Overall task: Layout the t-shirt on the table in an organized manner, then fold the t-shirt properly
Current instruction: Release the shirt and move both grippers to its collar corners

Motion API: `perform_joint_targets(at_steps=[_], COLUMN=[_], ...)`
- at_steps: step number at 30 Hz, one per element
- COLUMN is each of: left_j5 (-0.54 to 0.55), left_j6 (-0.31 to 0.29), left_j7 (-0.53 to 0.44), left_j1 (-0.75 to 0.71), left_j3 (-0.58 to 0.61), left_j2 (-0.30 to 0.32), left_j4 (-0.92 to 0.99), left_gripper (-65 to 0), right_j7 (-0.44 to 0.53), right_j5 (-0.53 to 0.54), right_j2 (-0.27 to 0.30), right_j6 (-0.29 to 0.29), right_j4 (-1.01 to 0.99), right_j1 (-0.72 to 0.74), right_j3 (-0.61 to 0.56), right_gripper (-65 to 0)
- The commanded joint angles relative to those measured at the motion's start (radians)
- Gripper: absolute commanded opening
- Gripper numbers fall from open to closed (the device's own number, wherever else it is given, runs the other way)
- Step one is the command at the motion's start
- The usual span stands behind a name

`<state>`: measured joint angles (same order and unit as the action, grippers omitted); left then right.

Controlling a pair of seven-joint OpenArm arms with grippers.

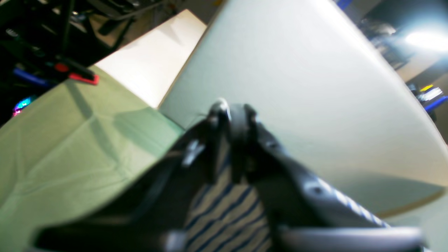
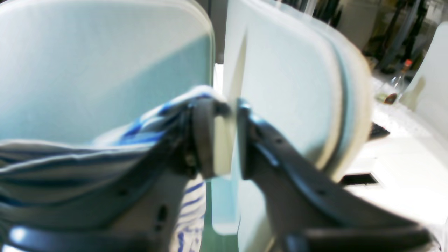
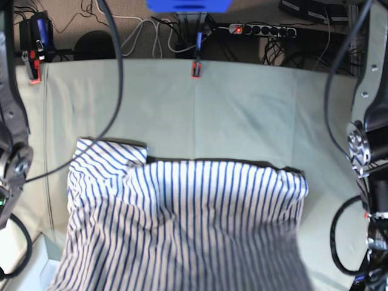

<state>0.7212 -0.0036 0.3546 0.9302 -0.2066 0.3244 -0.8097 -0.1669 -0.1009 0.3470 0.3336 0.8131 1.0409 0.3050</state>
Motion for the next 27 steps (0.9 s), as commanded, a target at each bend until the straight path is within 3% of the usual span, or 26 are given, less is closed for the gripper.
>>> perform_joint_targets(at_steps=[1,3,5,8,10,15,20,25,27], left_j5=[0.001,0.004,0.002,0.002,0.002,0.002,-0.001,-0.001,-0.001], left_j6=[-0.002,-0.002,-0.002,-0.002,-0.002,-0.002,0.0,0.001,0.001], left_j7=[-0.042,-0.09,-0.139,-0.203,-0.177,-0.093,-0.087,-0.087,-0.087], left_j1=[0.042,0.042,0.042,0.036,0.016,-0.106,-0.345,-0.581,-0.636], left_j3=[-0.003,-0.004,-0.004,-0.001,-0.001,-0.006,-0.003,-0.003,-0.003], left_j2=[0.017,-0.001,-0.024,-0.04,-0.038,-0.029,-0.029,-0.029,-0.029], left_j4=[0.01,0.068,0.108,0.117,0.097,-0.03,-0.198,-0.271,-0.267], left_gripper=[-47.9,-37.0,-28.2,-18.6,-14.8,-14.4,-14.3,-14.4,-14.5], right_j7=[0.034,0.065,0.088,0.092,0.083,0.01,-0.026,-0.026,-0.024], right_j5=[-0.01,-0.029,-0.029,-0.03,-0.03,-0.029,-0.027,-0.027,-0.027], right_j2=[0.008,0.005,-0.002,-0.016,-0.015,0.013,0.01,-0.064,-0.118], right_j6=[-0.014,-0.014,-0.014,-0.014,-0.014,-0.014,-0.012,-0.012,-0.012], right_j4=[-0.024,-0.074,-0.079,-0.077,-0.053,0.094,0.286,0.5,0.564], right_j1=[0.043,0.045,0.032,0.0,-0.015,-0.159,-0.379,-0.647,-0.736], right_j3=[0.001,-0.025,-0.062,-0.065,-0.065,-0.062,-0.062,-0.056,-0.03], right_gripper=[-43.8,-34.3,-28.9,-28.1,-28.1,-27.9,-27.9,-28.0,-28.0])
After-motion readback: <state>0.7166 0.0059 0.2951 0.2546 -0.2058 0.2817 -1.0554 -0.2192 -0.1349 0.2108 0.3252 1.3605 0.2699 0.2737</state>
